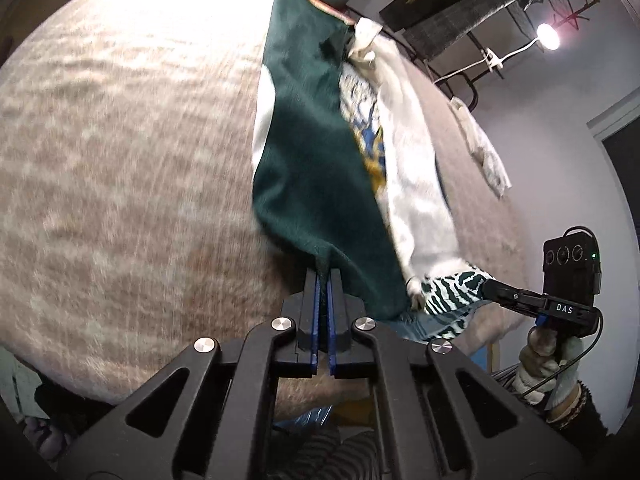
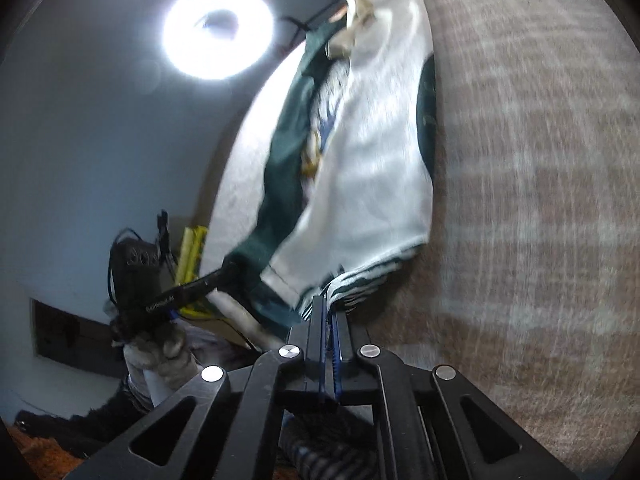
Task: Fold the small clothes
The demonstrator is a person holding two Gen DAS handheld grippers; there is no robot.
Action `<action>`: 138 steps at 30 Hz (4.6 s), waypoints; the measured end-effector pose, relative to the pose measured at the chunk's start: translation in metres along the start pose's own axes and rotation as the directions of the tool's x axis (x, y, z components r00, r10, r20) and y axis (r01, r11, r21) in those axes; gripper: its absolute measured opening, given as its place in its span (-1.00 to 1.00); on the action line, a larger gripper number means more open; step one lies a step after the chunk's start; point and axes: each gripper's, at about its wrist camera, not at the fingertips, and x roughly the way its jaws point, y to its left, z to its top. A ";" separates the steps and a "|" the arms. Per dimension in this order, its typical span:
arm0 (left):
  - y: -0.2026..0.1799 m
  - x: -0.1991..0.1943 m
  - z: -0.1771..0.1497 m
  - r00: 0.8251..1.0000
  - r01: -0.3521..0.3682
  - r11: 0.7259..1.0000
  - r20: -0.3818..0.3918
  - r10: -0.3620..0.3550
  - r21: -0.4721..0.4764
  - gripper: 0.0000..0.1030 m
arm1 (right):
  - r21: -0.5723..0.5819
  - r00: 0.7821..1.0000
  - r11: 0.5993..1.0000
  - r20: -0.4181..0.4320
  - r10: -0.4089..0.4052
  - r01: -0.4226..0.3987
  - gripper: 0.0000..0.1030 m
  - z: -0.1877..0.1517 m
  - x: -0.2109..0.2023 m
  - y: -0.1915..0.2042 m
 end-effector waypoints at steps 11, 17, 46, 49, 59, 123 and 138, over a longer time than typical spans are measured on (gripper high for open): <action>-0.013 0.005 0.055 0.998 -0.017 0.999 0.054 0.015 0.033 -0.99 | 0.003 0.995 1.000 0.103 -0.008 0.007 -1.00 0.052 -0.015 0.009; -0.012 0.017 0.094 0.997 -0.036 0.999 0.075 0.034 0.025 -0.99 | 0.011 0.991 0.999 0.133 -0.031 0.030 -1.00 0.084 -0.012 0.003; 0.004 0.087 0.198 0.987 -0.138 0.989 0.081 0.142 -0.054 -0.71 | 0.157 0.976 0.984 0.182 -0.118 0.090 -0.80 0.195 0.030 -0.045; 0.004 0.079 0.200 0.982 -0.135 0.988 0.122 0.142 -0.069 0.05 | 0.139 0.970 0.984 0.200 -0.138 0.111 -0.36 0.199 0.029 -0.039; 0.003 0.067 0.207 0.967 -0.178 0.983 0.175 0.184 -0.047 0.08 | 0.091 0.957 0.981 0.222 -0.186 0.169 -0.34 0.205 0.021 -0.030; -0.003 0.209 0.413 0.903 -0.381 0.907 0.282 0.323 0.180 -0.99 | -0.160 0.900 0.907 0.271 -0.340 0.391 -1.00 0.436 0.078 -0.052; -0.039 0.123 0.353 0.883 -0.381 0.895 0.378 0.278 0.232 -0.99 | -0.212 0.884 0.893 0.347 -0.311 0.398 -1.00 0.381 0.029 0.014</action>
